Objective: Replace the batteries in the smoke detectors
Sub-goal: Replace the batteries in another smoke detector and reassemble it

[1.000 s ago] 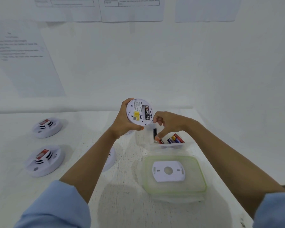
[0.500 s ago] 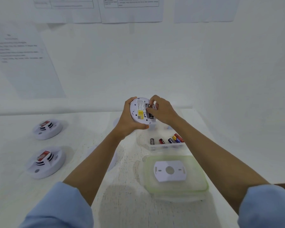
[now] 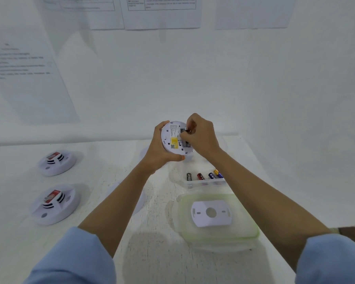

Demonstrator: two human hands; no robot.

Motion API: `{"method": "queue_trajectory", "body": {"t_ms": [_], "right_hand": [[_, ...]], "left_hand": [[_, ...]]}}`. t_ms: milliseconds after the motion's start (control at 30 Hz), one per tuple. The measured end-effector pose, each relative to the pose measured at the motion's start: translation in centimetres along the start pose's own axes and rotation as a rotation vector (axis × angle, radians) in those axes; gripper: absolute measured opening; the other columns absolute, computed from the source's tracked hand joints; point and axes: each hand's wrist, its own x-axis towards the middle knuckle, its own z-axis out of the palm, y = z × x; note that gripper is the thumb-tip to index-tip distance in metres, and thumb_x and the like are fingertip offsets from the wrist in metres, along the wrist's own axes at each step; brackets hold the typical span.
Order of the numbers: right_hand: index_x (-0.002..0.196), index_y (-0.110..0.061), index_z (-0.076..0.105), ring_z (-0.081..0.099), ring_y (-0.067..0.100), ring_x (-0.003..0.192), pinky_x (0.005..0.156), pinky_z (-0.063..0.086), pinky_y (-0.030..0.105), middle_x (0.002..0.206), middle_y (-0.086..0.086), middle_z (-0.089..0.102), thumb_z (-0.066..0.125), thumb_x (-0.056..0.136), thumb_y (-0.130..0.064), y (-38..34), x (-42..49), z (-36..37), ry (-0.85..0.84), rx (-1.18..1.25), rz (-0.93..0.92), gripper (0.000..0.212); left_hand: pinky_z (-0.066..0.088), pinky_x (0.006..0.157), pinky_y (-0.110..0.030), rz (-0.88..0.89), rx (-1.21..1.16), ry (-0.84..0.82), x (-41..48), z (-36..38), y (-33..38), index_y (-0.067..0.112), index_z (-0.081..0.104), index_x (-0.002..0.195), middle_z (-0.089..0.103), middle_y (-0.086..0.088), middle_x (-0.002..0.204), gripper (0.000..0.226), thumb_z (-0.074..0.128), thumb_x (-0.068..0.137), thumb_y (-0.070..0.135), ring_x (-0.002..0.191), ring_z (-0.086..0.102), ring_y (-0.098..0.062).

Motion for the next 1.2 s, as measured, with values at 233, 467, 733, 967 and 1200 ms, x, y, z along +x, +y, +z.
{"method": "queue_trajectory", "body": {"t_ms": [233, 467, 733, 967, 1200], "right_hand": [[0.092, 0.004, 0.067, 0.060, 0.020, 0.074, 0.064, 0.051, 0.023, 0.091, 0.016, 0.069, 0.070, 0.071, -0.005, 1.4, 0.1, -2.5, -0.412, -0.265, 0.479, 0.023], [0.095, 0.003, 0.067, 0.064, 0.021, 0.064, 0.069, 0.055, 0.027, 0.080, 0.011, 0.069, 0.064, 0.083, -0.009, 2.2, 0.2, -2.1, -0.497, -0.285, 0.468, 0.017], [0.118, -0.003, 0.061, 0.056, 0.026, 0.110, 0.090, 0.042, 0.029, 0.125, 0.012, 0.060, 0.055, 0.091, -0.017, 6.6, 4.6, 1.6, -0.710, -0.550, 0.331, 0.031], [0.106, 0.000, 0.064, 0.052, 0.020, 0.085, 0.070, 0.040, 0.025, 0.110, 0.011, 0.061, 0.060, 0.084, -0.003, 7.0, 5.0, 2.0, -0.721, -0.486, 0.361, 0.022], [0.110, 0.006, 0.058, 0.060, 0.016, 0.055, 0.056, 0.054, 0.022, 0.071, 0.011, 0.062, 0.066, 0.079, 0.005, 5.1, 5.3, -0.1, -0.209, 0.254, 0.482, 0.032]], "left_hand": [[0.046, 0.081, -0.007, 0.003, 0.053, 0.064, 0.7, -1.5, -0.3, 0.010, 0.025, 0.133, 0.040, 0.009, 0.120, 0.103, 0.083, 0.050, -0.012, 0.100, 0.047, 0.019], [0.046, 0.081, -0.008, -0.020, 0.064, 0.066, 1.2, -1.7, -1.4, 0.017, 0.025, 0.130, 0.040, 0.012, 0.120, 0.101, 0.081, 0.052, -0.016, 0.103, 0.047, 0.018], [0.046, 0.081, -0.008, -0.045, 0.066, 0.053, 2.0, -2.2, -2.2, 0.011, 0.025, 0.134, 0.041, 0.010, 0.122, 0.105, 0.082, 0.050, -0.013, 0.103, 0.046, 0.019], [0.046, 0.084, -0.008, -0.060, 0.080, 0.062, 2.6, -2.3, -2.6, 0.012, 0.024, 0.135, 0.039, 0.004, 0.126, 0.105, 0.083, 0.050, -0.007, 0.104, 0.045, 0.019], [0.048, 0.086, -0.012, -0.081, 0.050, 0.046, 2.2, -1.8, -2.1, 0.016, 0.025, 0.133, 0.040, 0.007, 0.126, 0.104, 0.082, 0.048, -0.005, 0.107, 0.046, 0.015]]}}
